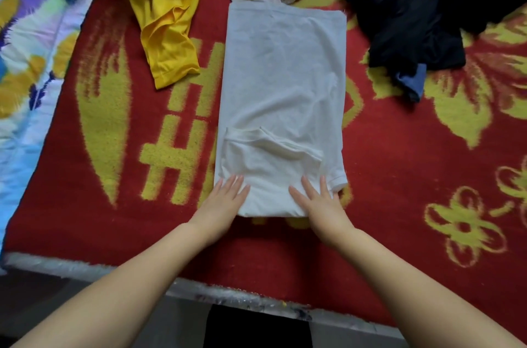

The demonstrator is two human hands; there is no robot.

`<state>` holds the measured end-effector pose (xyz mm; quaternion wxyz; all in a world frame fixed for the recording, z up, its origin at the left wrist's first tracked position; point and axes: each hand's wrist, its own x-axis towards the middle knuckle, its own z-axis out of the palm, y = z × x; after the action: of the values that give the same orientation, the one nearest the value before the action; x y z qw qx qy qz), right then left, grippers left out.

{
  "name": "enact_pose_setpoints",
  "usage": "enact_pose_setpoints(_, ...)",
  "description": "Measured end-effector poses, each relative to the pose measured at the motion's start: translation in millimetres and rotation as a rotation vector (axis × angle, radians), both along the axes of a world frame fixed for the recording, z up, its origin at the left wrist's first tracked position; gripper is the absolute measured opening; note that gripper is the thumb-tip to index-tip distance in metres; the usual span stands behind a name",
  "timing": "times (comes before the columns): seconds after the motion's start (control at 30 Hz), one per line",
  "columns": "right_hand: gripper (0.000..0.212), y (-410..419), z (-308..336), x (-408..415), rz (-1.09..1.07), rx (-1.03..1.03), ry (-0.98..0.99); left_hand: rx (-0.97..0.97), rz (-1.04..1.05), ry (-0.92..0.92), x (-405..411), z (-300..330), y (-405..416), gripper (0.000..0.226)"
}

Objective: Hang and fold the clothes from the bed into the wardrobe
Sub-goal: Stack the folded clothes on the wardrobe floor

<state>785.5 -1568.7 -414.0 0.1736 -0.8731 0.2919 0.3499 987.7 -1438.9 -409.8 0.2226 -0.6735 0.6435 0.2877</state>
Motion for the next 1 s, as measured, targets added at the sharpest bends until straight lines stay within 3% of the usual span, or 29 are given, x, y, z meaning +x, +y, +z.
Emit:
enact_pose_setpoints(0.1,0.077,4,37,-7,-0.015,0.314,0.083,0.219,0.013,0.237,-1,27,10,0.074)
enact_pose_setpoints(0.17,0.07,10,59,-11,0.002,0.528,0.139,0.453,0.132,0.436,3,47,15,0.068)
enact_pose_setpoints(0.27,0.032,-1,88,-2,0.016,0.679,0.209,0.64,0.186,0.553,20,72,-2,0.031)
enact_pose_setpoints(0.33,0.023,-31,98,10,-0.044,0.652,0.173,0.57,0.266,0.529,38,84,-24,0.026)
enact_pose_setpoints(0.53,0.017,-116,71,40,-0.455,0.39,-0.2,0.148,1.011,0.762,97,56,-83,0.021)
enact_pose_setpoints(0.63,0.034,-113,41,49,-0.687,0.162,-0.4,-0.199,1.204,0.523,89,23,-95,0.02)
enact_pose_setpoints(0.7,0.047,-96,25,50,-0.684,-0.037,-0.425,-0.413,1.139,0.241,70,5,-86,0.039)
enact_pose_setpoints(0.77,0.058,-71,15,48,-0.422,-0.256,-0.369,-0.568,0.793,0.054,44,-3,-66,0.053)
enact_pose_setpoints(0.87,0.063,-26,6,44,-0.018,-0.241,-0.426,-0.596,0.234,0.007,0,-15,-42,0.059)
enact_pose_setpoints(0.93,0.054,-16,-3,39,0.088,-0.192,-0.333,-0.47,0.174,0.002,-11,-24,-35,0.06)
enact_pose_setpoints(1.0,0.055,-32,-21,28,0.04,-0.215,-0.23,-0.402,0.26,-0.046,-4,-35,-32,0.059)
